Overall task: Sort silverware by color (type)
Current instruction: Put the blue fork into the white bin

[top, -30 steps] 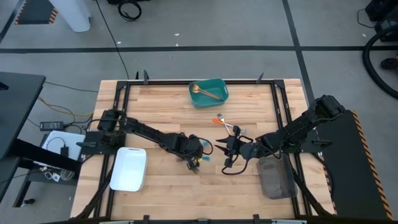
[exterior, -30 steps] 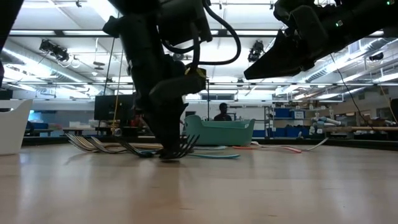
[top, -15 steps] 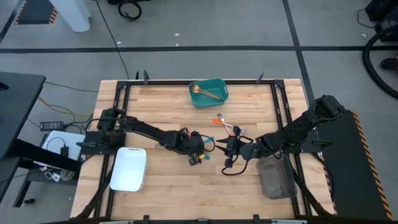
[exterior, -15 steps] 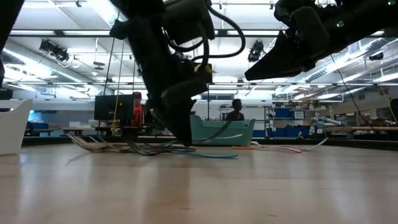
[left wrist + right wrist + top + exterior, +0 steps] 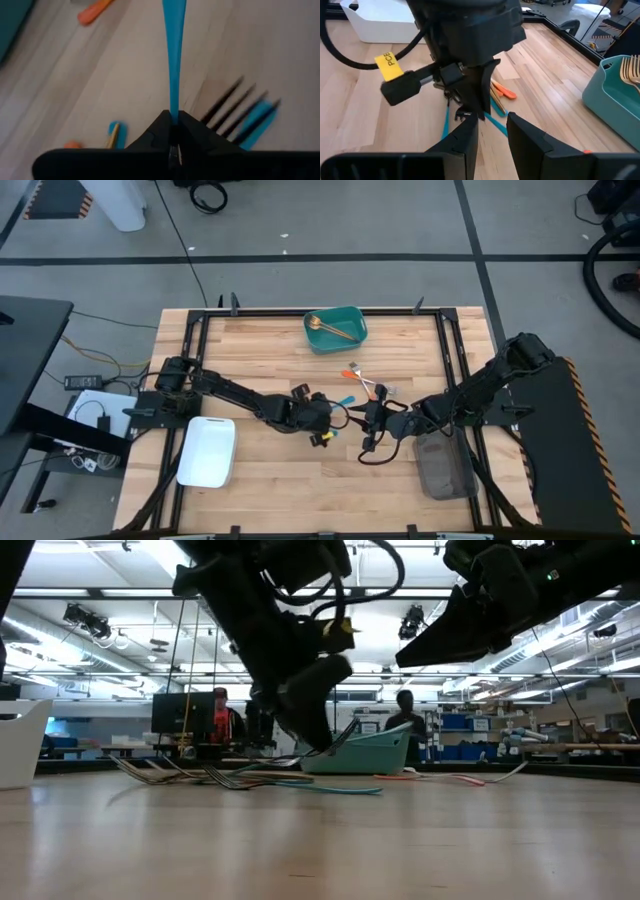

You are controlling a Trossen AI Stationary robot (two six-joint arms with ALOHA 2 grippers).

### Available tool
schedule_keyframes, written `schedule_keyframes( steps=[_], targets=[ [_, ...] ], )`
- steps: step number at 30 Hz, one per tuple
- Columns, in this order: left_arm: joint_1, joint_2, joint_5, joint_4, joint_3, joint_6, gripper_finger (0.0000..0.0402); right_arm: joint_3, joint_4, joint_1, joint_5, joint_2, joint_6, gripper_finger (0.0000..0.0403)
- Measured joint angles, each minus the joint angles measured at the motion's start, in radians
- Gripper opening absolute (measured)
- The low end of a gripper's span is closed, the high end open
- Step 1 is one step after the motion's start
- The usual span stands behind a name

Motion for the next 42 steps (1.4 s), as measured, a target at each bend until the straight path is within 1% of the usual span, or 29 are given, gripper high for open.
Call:
schedule_keyframes(
  steps=[3,6,11,15,17,19,23,26,29,36,42],
  targets=[
    [0.0,0.0,0.055,0.059,0.0,0.007,0.0036,0.0,-0.02,0.007,0.006,-0.006,-0.001,0.011],
    [0.0,0.0,0.086,0.1,0.0,0.01,0.0036,0.0,-0.063,0.02,0.024,-0.043,0.007,0.011],
    [0.003,-0.001,0.139,0.197,0.0,0.021,0.0037,0.0,-0.107,0.058,0.12,-0.111,0.024,0.011],
    [0.014,-0.002,0.187,0.277,0.0,0.025,0.0037,0.0,-0.111,0.102,0.218,-0.152,0.033,0.011],
    [0.021,-0.002,0.224,0.308,0.0,0.025,0.0038,0.0,-0.111,0.122,0.248,-0.171,0.033,0.011],
    [0.028,-0.002,0.237,0.33,0.0,0.02,0.0038,0.0,-0.111,0.141,0.272,-0.193,0.033,0.011],
    [0.031,-0.002,0.216,0.36,0.0,0.036,0.0038,0.0,-0.11,0.175,0.302,-0.215,0.029,0.011],
    [0.015,0.003,0.141,0.423,-0.02,0.081,0.0038,0.0,-0.111,0.187,0.325,-0.214,0.028,0.011],
    [0.009,0.01,0.126,0.517,-0.074,0.087,0.0038,0.0,-0.111,0.186,0.322,-0.213,0.034,0.011],
    [0.01,0.011,0.118,0.804,-0.23,0.076,0.0038,0.0,-0.105,0.193,0.317,-0.213,0.045,0.011],
    [0.01,0.011,0.092,0.948,-0.326,0.055,0.0038,0.0,-0.103,0.193,0.316,-0.213,0.048,0.011]
  ],
)
